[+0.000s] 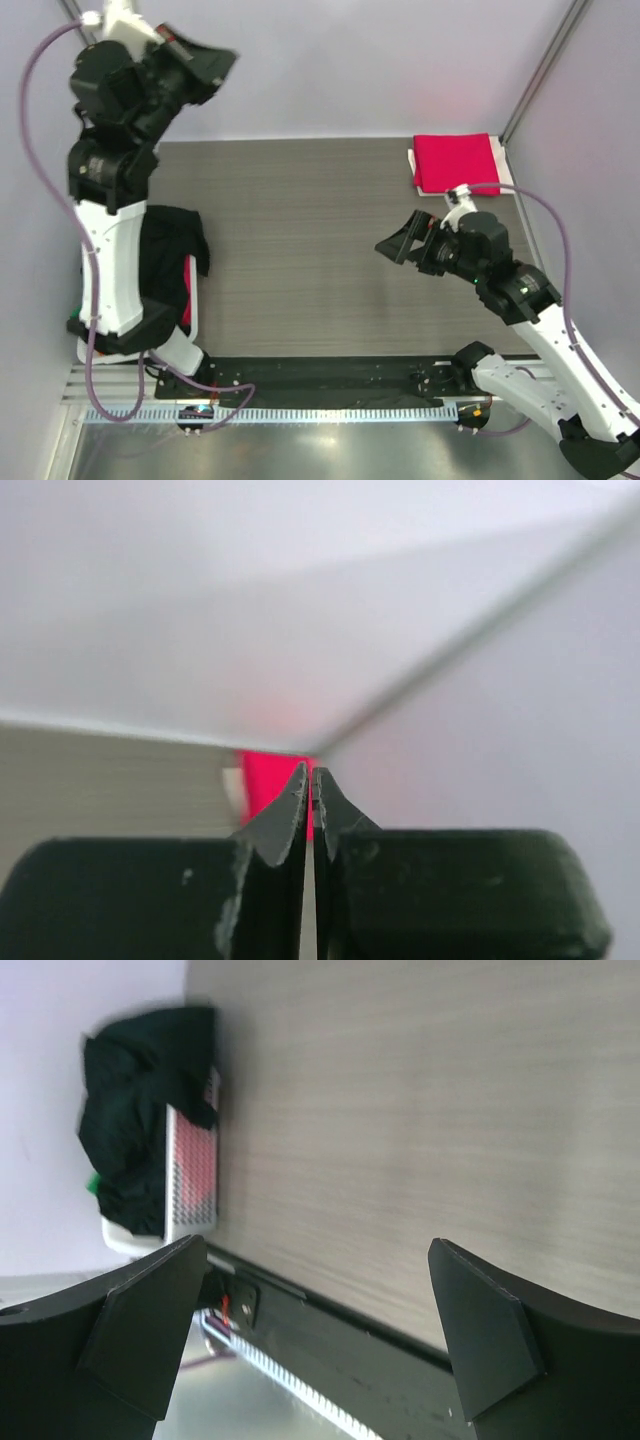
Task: Fold and stack the t-shirts
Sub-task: Grab the tshirt from the pile
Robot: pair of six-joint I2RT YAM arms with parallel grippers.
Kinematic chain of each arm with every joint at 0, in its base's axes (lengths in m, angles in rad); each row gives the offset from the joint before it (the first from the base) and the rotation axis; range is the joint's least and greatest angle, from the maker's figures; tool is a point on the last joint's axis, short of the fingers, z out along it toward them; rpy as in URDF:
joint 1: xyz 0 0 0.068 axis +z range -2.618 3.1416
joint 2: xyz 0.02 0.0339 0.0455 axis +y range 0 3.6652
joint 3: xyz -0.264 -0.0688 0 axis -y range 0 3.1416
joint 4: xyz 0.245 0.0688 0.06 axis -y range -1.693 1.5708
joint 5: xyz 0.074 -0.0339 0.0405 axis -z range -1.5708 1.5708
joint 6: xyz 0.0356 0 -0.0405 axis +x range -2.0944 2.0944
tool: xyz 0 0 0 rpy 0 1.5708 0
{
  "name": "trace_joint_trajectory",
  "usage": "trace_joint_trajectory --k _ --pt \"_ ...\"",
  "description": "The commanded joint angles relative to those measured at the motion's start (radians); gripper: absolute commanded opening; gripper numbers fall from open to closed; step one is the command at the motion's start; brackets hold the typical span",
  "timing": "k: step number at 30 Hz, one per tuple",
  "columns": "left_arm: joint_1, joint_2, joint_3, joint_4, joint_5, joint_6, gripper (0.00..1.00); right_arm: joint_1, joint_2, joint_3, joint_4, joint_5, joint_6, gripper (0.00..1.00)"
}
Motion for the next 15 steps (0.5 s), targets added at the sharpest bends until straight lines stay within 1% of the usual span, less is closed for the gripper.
trace_joint_trajectory --k 1,2,3,4,5,6,7,8,9,10,11,12,13,14,15 --pt "-0.236 0.140 0.187 0.150 0.215 -0.029 0.04 0.001 -0.021 0.110 -0.026 0.122 -0.026 1.00" --pt "-0.255 0.192 0.216 0.158 0.244 -0.040 0.09 0.001 -0.021 0.121 -0.025 0.122 -0.028 1.00" --pt "-0.271 0.197 0.227 0.146 0.228 -0.036 0.17 0.001 -0.017 0.139 -0.025 0.118 -0.030 1.00" --pt "-0.281 0.190 0.177 0.132 0.202 -0.025 0.36 0.001 -0.002 0.145 -0.023 0.081 -0.037 1.00" --pt "-0.292 0.142 0.116 0.127 0.176 -0.008 0.44 -0.001 0.015 0.148 -0.020 0.049 -0.043 1.00" --pt "-0.297 0.104 -0.020 0.121 0.122 0.010 0.51 0.001 0.032 0.153 -0.022 0.023 -0.046 1.00" --pt "-0.297 0.072 -0.085 0.104 0.058 0.053 0.67 -0.001 0.058 0.150 -0.023 -0.026 -0.049 1.00" --pt "-0.295 0.041 -0.137 0.030 -0.034 0.070 0.72 0.001 0.063 0.144 -0.025 -0.043 -0.046 1.00" --pt "-0.294 -0.016 -0.212 -0.022 -0.240 0.090 0.82 0.001 0.063 0.126 -0.023 -0.053 -0.046 1.00" --pt "-0.288 -0.030 -0.240 -0.078 -0.325 0.116 0.86 0.001 0.060 0.115 -0.022 -0.053 -0.043 1.00" --pt "-0.254 -0.045 -0.260 -0.189 -0.398 0.122 0.89 0.001 0.048 0.102 -0.020 -0.041 -0.042 1.00" --pt "-0.220 -0.063 -0.309 -0.242 -0.462 0.121 0.91 0.001 0.042 0.086 -0.016 -0.040 -0.042 1.00" --pt "-0.121 -0.080 -0.346 -0.282 -0.484 0.109 0.94 0.001 0.037 0.078 -0.013 -0.042 -0.042 1.00" --pt "-0.060 -0.097 -0.393 -0.310 -0.472 0.095 0.94 0.001 0.032 0.069 -0.011 -0.051 -0.034 1.00" --pt "0.006 -0.120 -0.521 -0.316 -0.445 0.084 0.94 0.001 0.029 0.050 0.000 -0.056 -0.030 1.00"
